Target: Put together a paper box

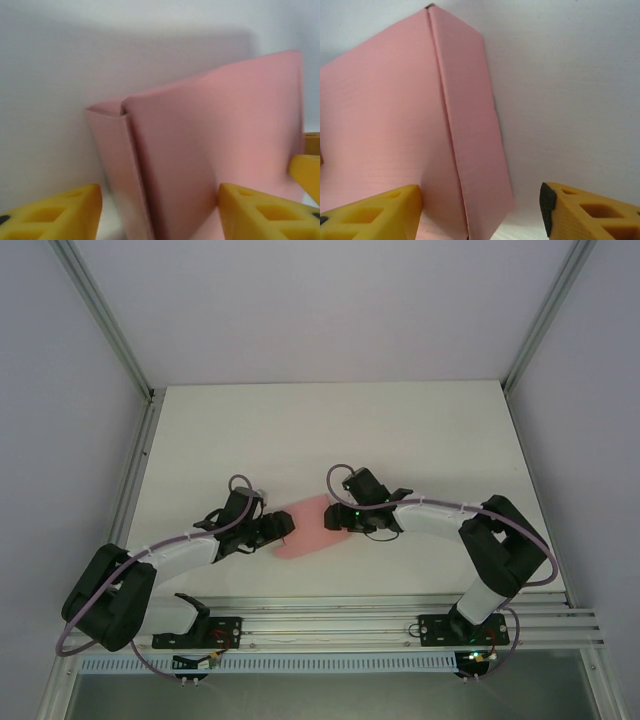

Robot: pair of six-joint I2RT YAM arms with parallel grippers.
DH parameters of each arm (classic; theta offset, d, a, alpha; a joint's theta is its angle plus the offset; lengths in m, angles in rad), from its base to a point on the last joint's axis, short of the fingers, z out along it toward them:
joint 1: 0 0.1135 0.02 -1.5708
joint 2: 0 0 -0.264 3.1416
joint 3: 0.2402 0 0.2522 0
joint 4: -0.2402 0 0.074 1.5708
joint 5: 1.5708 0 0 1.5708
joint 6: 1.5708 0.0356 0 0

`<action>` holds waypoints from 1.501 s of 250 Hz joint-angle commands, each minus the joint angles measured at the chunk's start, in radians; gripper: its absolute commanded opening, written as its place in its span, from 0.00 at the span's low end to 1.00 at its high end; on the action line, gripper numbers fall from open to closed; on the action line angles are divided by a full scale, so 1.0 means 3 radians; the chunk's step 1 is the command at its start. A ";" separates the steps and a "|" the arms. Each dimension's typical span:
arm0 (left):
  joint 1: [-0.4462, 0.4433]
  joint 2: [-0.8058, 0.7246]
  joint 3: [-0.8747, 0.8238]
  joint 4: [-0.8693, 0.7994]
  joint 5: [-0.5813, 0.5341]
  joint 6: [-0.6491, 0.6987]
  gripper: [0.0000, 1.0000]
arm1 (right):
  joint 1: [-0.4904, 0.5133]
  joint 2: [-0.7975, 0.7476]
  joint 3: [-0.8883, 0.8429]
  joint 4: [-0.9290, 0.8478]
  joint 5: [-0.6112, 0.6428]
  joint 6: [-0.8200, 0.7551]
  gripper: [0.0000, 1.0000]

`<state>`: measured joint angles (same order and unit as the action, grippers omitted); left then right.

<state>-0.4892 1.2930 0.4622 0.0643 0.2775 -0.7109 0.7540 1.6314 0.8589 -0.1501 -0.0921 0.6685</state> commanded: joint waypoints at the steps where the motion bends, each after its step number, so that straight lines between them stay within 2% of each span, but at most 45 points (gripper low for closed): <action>1: 0.0003 0.0050 -0.0026 0.0164 0.0064 0.0079 0.52 | 0.0026 0.0033 -0.0120 -0.0247 -0.0030 0.0015 0.64; 33: 0.0022 0.0101 -0.0087 0.0377 0.0163 0.0094 0.38 | 0.0014 -0.0213 -0.0139 -0.0207 -0.0102 0.0035 0.67; 57: 0.0098 0.0171 -0.0178 0.0541 0.0332 0.0097 0.26 | -0.0109 -0.0411 -0.0127 -0.0184 -0.0245 0.0079 0.79; 95: 0.0202 0.0201 -0.0283 0.0665 0.0554 0.0206 0.24 | -0.0383 -0.0527 -0.0250 0.0060 -0.0723 0.0167 0.85; 154: 0.0399 0.0144 -0.0421 0.0865 0.0817 0.0189 0.22 | -0.0657 -0.0336 -0.0490 0.0658 -0.1494 0.0367 0.85; 182: 0.0408 0.0212 -0.0402 0.0975 0.0878 0.0155 0.21 | -0.0656 -0.0044 -0.0403 0.0887 -0.1951 0.0420 0.82; 200: 0.0415 0.0275 -0.0427 0.1089 0.0910 0.0123 0.19 | -0.0654 0.0176 -0.0332 0.0994 -0.2066 0.0467 0.80; 233: 0.0434 0.0405 -0.0506 0.1407 0.0991 -0.0018 0.21 | -0.0654 0.0389 -0.0269 0.1256 -0.2210 0.0538 0.77; 259: 0.0434 0.0493 -0.0483 0.1545 0.1057 -0.0075 0.21 | -0.0650 0.0447 -0.0237 0.1504 -0.2450 0.0633 0.68; 290: 0.0434 0.0489 -0.0433 0.1550 0.0992 -0.0047 0.21 | -0.0651 0.0323 -0.0292 0.1766 -0.2569 0.0777 0.51; 307: 0.0437 0.0423 -0.0384 0.1460 0.0913 0.0003 0.26 | -0.0652 0.0186 -0.0311 0.1695 -0.2505 0.0786 0.44; 318: 0.0438 0.0352 -0.0332 0.1373 0.0874 0.0059 0.36 | -0.0655 0.0088 -0.0307 0.1573 -0.2433 0.0762 0.43; 326: 0.0439 0.0282 -0.0289 0.1282 0.0829 0.0124 0.48 | -0.0654 0.0024 -0.0291 0.1440 -0.2377 0.0744 0.43; 341: 0.0439 0.0094 -0.0164 0.1024 0.0708 0.0289 0.80 | -0.0676 -0.0069 -0.0239 0.1102 -0.2195 0.0751 0.42; 354: 0.0434 -0.0116 -0.0023 0.0747 0.0555 0.0495 0.98 | -0.0705 -0.0136 -0.0184 0.0819 -0.2055 0.0787 0.42; 376: 0.0380 -0.0499 0.0233 0.0330 0.0303 0.1007 1.00 | -0.0792 -0.0185 -0.0154 0.0552 -0.1929 0.1135 0.42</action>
<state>-0.3645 1.2850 0.4191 0.3393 0.4824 -0.6209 0.5438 1.6123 0.7792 0.1642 -0.7261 0.9028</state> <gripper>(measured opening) 0.979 0.447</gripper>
